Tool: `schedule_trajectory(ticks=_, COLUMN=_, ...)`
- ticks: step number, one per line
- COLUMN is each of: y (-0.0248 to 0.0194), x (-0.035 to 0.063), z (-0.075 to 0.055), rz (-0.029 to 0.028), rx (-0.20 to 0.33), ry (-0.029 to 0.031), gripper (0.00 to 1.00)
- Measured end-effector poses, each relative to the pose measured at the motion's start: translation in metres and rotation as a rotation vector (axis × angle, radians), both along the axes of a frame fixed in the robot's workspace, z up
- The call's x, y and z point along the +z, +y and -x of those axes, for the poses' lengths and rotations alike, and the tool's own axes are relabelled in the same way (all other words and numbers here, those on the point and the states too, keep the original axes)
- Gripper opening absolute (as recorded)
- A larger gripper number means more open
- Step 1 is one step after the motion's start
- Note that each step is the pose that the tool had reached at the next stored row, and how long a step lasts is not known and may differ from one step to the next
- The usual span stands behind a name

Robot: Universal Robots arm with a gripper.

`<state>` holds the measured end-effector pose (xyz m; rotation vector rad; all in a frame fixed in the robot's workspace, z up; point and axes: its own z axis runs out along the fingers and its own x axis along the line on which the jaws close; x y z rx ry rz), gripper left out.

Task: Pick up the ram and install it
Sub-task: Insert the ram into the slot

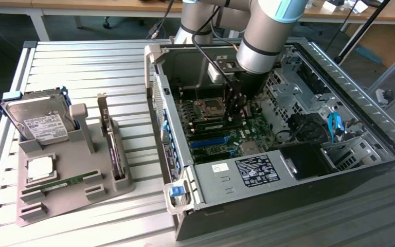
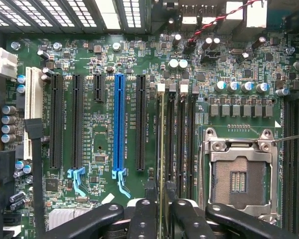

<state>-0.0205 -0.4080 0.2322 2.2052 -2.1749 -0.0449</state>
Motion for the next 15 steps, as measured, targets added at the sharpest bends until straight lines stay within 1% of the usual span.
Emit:
schedule_trajectory(ticks=2, y=0.0000, x=0.0045, z=0.000, rz=0.0018, rx=0.000, ry=0.0000, gripper=0.20)
schedule_trajectory(ticks=4, y=0.0008, x=0.0060, z=0.000, rz=0.0036, rx=0.000, ry=-0.0001, gripper=0.20)
schedule_trajectory(ticks=6, y=0.0049, x=0.0067, z=0.000, rz=0.0072, rx=0.000, ry=-0.0001, gripper=0.20)
schedule_trajectory(ticks=7, y=0.0078, x=0.0070, z=0.000, rz=0.0100, rx=0.000, ry=-0.0001, gripper=0.19)
schedule_trajectory(ticks=8, y=0.0087, x=0.0072, z=0.000, rz=0.0115, rx=0.000, ry=0.0000, gripper=0.19)
schedule_trajectory(ticks=9, y=0.0087, x=0.0075, z=0.000, rz=0.0123, rx=0.000, ry=0.0000, gripper=0.12)
schedule_trajectory(ticks=10, y=0.0087, x=0.0079, z=0.000, rz=0.0131, rx=0.000, ry=-0.0001, gripper=0.11)
schedule_trajectory(ticks=11, y=0.0087, x=0.0095, z=0.000, rz=0.0156, rx=0.000, ry=0.0000, gripper=0.11)
schedule_trajectory(ticks=15, y=0.0087, x=0.0187, z=0.000, rz=0.0205, rx=0.000, ry=-0.0001, gripper=0.11)
